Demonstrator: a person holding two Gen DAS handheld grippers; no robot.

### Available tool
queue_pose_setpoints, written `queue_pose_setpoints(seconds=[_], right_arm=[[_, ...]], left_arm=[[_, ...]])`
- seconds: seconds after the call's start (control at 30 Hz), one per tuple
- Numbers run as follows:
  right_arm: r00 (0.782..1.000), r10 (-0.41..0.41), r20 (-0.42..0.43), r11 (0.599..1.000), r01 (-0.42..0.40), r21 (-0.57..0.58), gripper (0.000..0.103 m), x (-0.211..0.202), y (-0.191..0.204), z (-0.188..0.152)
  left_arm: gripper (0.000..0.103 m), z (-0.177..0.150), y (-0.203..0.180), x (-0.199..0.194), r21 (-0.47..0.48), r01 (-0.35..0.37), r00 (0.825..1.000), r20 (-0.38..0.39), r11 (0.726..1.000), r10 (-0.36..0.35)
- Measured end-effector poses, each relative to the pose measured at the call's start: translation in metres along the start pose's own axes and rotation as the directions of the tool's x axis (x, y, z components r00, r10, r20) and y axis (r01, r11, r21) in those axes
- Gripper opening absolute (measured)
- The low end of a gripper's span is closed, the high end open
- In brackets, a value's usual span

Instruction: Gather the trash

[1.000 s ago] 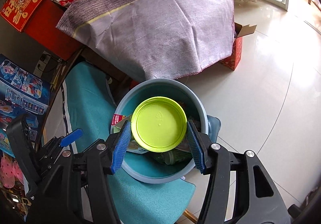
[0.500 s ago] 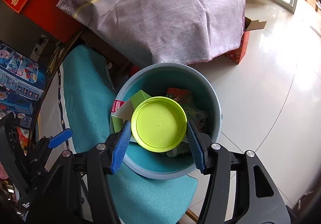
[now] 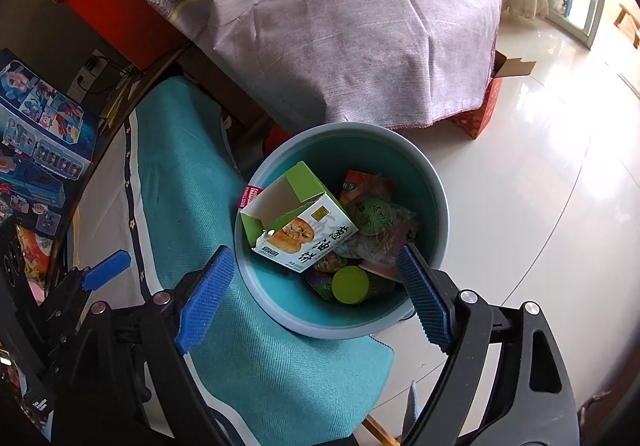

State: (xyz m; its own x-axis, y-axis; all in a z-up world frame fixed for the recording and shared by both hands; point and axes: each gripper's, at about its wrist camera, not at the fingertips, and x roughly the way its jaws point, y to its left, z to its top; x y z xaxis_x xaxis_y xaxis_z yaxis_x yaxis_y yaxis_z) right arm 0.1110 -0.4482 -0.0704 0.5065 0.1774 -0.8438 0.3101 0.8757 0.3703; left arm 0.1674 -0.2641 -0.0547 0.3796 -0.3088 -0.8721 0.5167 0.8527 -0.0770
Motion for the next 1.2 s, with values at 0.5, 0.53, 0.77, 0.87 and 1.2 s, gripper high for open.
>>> queue_pose_setpoints(seconds=[0.5, 0.53, 0.77, 0.87, 1.2], right_arm=[[0.996, -0.067, 0.055, 0.992, 0.072, -0.102, 0.096, -0.045, 0.019, -0.044], [0.995, -0.077, 0.063, 0.989, 0.084, -0.12, 0.096, -0.049, 0.022, -0.047], [0.983, -0.141, 0.114, 0.959, 0.165, -0.232, 0.096, -0.069, 0.047, -0.068], [0.976, -0.168, 0.136, 0.94, 0.2, -0.274, 0.096, -0.075, 0.058, -0.076], [0.978, -0.152, 0.144, 0.927, 0.192, -0.324, 0.096, -0.083, 0.073, -0.092]], left_arm=[[0.099, -0.036, 0.015, -0.057, -0.064, -0.025, 0.998, 0.062, 0.998, 0.029], [0.099, -0.039, 0.018, -0.06, -0.075, -0.028, 0.998, 0.061, 0.997, 0.033], [0.099, -0.063, 0.037, -0.082, -0.149, -0.038, 0.997, 0.066, 0.988, 0.049], [0.099, -0.07, 0.043, -0.09, -0.173, -0.034, 0.996, 0.074, 0.984, 0.047], [0.099, -0.092, 0.049, -0.106, -0.205, -0.065, 0.992, 0.092, 0.977, 0.086]])
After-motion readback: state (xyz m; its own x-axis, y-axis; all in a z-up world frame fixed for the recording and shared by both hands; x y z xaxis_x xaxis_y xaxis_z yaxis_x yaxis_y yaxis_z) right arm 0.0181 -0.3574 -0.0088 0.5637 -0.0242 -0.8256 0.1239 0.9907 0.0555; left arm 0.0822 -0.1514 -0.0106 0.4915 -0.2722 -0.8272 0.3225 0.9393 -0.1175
